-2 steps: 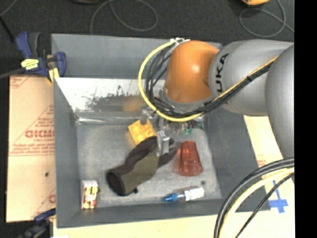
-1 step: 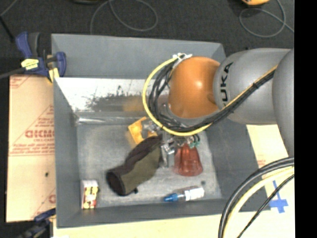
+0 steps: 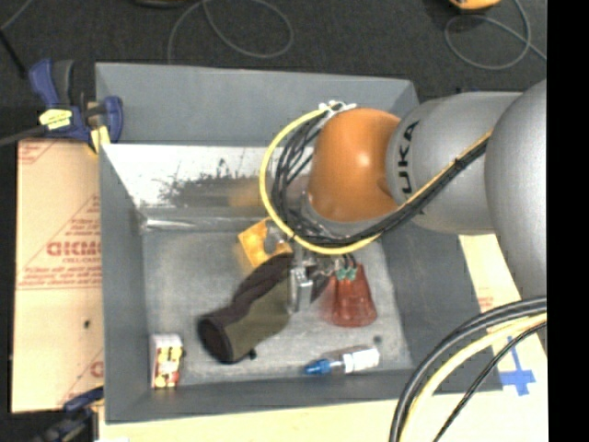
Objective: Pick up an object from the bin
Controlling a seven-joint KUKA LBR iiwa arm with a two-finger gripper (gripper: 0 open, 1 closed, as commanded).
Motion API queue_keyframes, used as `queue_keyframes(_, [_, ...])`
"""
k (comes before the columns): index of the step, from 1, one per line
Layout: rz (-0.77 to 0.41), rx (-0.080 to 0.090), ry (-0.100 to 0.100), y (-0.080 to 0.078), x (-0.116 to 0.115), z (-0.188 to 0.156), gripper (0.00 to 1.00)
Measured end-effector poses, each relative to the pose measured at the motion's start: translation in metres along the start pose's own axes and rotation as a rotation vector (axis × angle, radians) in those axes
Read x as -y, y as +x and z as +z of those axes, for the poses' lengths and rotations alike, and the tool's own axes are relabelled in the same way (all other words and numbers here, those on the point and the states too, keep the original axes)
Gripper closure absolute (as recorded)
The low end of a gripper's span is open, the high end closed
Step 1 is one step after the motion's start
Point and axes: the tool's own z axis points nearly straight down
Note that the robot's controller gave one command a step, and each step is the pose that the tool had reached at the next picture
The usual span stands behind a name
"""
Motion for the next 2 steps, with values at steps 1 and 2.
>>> queue_keyframes(1, [-0.594,0.0,0.003,-0.0096,-0.0326,0.0478,1.0])
queue_keyframes(2, [-0.588,0.0,0.002,-0.0095,-0.0321,0.0474,1.0])
